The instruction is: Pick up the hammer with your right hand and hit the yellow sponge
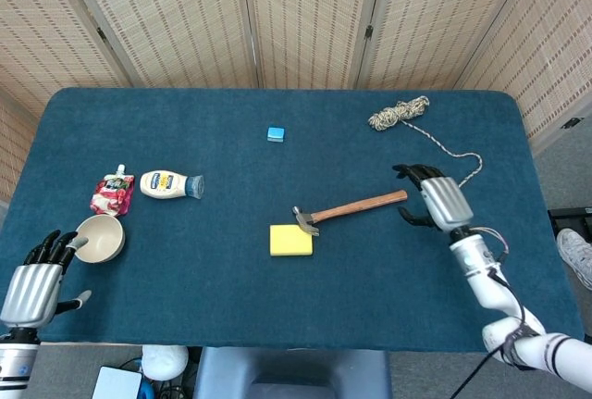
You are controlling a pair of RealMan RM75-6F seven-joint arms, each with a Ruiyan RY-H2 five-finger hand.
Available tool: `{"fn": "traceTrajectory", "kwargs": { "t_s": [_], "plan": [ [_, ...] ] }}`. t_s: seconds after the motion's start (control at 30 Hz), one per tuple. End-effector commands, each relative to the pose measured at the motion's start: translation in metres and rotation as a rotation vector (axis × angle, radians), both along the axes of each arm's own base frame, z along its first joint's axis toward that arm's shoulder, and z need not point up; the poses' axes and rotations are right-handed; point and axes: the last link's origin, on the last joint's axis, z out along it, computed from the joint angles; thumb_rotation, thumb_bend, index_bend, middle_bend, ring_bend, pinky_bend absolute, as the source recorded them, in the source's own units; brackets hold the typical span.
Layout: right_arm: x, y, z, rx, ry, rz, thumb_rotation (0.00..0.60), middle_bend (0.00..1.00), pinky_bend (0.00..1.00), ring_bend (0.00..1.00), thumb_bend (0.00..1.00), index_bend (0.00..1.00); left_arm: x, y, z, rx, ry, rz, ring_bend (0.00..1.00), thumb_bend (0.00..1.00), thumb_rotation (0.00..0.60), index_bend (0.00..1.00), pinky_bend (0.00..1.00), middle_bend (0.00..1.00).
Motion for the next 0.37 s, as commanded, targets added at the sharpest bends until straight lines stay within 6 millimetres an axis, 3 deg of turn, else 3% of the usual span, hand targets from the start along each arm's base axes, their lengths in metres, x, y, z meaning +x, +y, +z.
{"fn": "traceTrajectory", "kwargs": {
  "t_s": [0.03, 0.17, 0.37],
  "plan": [
    [-0.029, 0.052, 0.036, -0.073, 0.031, -0.044, 0.600, 0.33, 0.27, 0.24, 0.24, 0.28, 0.005, 0.001, -0.003, 0.008, -0.021, -0.018, 0.11, 0.11, 0.600, 0.21, 0.25, 0.18],
    [-0.050, 0.089, 0.056, -0.160, 0.054, -0.080, 0.600, 0.33, 0.27, 0.25, 0.24, 0.28, 0.013, 0.002, -0.006, 0.016, -0.047, -0.037, 0.11, 0.11, 0.600, 0.21, 0.25, 0.18],
    [-0.074, 0.130, 0.061, -0.194, 0.046, -0.210, 0.600, 0.35, 0.29, 0.27, 0.24, 0.29, 0.025, 0.006, -0.011, 0.010, -0.046, -0.071, 0.11, 0.11, 0.600, 0.21, 0.25, 0.18]
  ]
}}
